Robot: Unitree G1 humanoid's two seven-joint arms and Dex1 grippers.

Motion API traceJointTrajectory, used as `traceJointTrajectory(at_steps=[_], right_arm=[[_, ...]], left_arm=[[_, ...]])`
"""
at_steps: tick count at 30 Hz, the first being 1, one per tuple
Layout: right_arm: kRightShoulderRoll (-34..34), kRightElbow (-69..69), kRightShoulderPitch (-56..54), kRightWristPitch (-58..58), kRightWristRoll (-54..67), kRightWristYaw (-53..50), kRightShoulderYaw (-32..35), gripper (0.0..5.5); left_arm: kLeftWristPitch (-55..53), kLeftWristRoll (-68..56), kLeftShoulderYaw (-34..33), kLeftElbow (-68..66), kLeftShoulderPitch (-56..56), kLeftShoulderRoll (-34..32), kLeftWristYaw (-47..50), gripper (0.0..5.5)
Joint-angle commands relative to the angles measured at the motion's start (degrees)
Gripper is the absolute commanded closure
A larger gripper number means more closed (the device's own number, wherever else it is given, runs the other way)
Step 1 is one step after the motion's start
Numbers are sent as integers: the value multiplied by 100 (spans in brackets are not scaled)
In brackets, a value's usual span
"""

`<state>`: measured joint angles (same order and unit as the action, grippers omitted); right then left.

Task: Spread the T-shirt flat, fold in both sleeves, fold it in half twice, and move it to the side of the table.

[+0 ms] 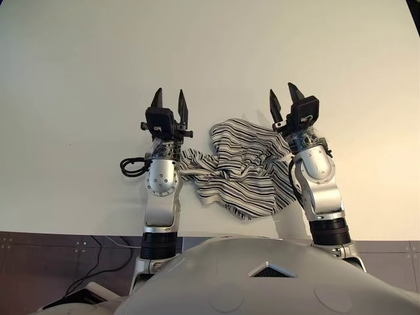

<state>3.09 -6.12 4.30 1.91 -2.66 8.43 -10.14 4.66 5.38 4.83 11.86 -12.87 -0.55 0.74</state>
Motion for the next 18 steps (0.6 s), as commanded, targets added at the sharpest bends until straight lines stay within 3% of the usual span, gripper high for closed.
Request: traceJointTrajectory(at_steps=[1, 4, 7, 18], right_arm=[[15, -44, -16, -80, -42, -46, 34, 329], [0, -33, -20, -44, -35, -110, 79, 333], [-6, -12, -30, -23, -5, -125, 98, 277], [56, 165, -191, -69, -80, -110, 95, 260]], left_arm=[[-165, 91, -16, 69, 77, -19, 50, 319], [-122, -29, -40, 71, 58, -14, -27, 306], [-121, -26, -32, 76, 83, -44, -67, 259], [-166, 84, -55, -15, 185, -63, 25, 257]])
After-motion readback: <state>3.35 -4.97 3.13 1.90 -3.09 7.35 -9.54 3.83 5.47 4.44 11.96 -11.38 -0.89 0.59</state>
